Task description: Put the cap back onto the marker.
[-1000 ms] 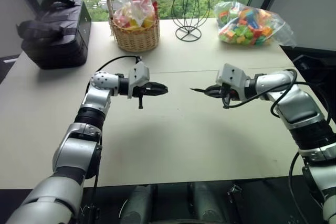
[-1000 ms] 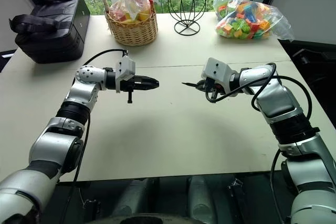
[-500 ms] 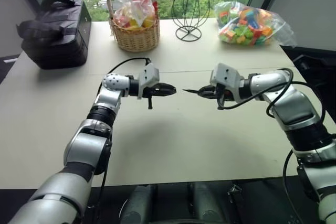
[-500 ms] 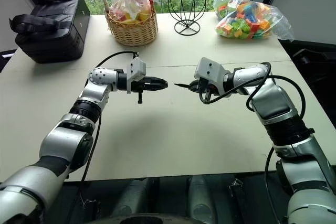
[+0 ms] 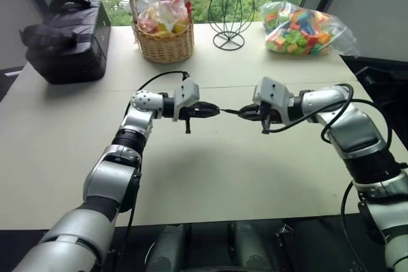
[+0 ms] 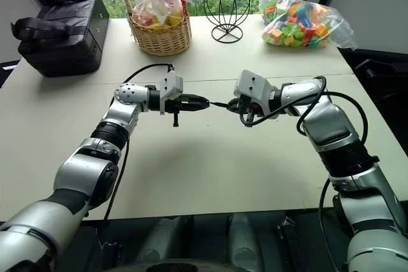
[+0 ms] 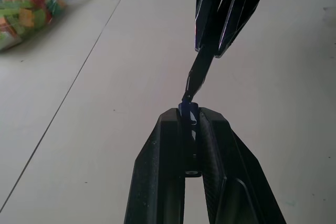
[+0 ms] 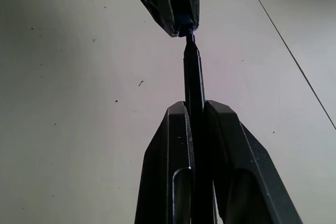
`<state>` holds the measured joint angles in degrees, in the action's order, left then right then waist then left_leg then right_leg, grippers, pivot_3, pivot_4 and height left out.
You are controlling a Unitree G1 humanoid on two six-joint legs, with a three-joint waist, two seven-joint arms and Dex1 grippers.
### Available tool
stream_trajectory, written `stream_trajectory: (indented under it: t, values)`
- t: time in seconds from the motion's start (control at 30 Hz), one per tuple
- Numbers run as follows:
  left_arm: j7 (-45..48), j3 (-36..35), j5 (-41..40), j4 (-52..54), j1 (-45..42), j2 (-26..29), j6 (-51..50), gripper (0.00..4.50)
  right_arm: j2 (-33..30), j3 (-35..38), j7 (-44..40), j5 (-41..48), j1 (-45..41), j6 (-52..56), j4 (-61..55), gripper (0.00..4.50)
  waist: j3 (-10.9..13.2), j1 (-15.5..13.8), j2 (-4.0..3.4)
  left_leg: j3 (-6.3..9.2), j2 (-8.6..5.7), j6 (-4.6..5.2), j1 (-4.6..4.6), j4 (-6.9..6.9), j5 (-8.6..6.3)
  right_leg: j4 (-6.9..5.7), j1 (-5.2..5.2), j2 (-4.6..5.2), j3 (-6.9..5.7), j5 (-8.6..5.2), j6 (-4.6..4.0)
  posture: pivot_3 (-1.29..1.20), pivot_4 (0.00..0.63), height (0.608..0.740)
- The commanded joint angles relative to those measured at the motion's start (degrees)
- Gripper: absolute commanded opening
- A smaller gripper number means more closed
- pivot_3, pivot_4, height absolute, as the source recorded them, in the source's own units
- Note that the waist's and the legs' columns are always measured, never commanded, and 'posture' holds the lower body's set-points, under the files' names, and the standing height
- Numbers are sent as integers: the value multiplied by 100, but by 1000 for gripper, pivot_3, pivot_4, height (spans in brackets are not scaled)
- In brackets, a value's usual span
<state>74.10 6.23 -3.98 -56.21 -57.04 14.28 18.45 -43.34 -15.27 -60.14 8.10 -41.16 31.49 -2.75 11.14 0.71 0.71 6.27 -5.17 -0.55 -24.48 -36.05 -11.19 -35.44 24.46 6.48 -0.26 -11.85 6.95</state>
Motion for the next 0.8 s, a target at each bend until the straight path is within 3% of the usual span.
stream_trajectory:
  t: [0.03, 0.43, 0.8]
  values:
    - [-21, -3, 1, 43, -154, -38, 98, 29, 49, 178, 5, 72, -65, -3, -288, 0, 0, -2, 0, 0, 0, 0, 0, 0, 0, 0, 0, 0, 0, 0, 0, 0, 150, 740]
    - [184, 93, 123, -191, -374, -173, 395, 29, 78, 43, -275, 28, -149, -204, -312, 0, 0, -3, 0, -1, 0, 0, 0, -1, 0, 0, 0, 0, 0, 0, 0, 0, 150, 740]
    - [967, 250, 69, -53, -606, -397, 750, 29, 287, -70, -536, -435, -530, -1201, 212, 0, 0, 8, 0, -2, 0, 0, 0, -1, 0, -1, 0, -1, 0, 0, 1, 0, 150, 740]
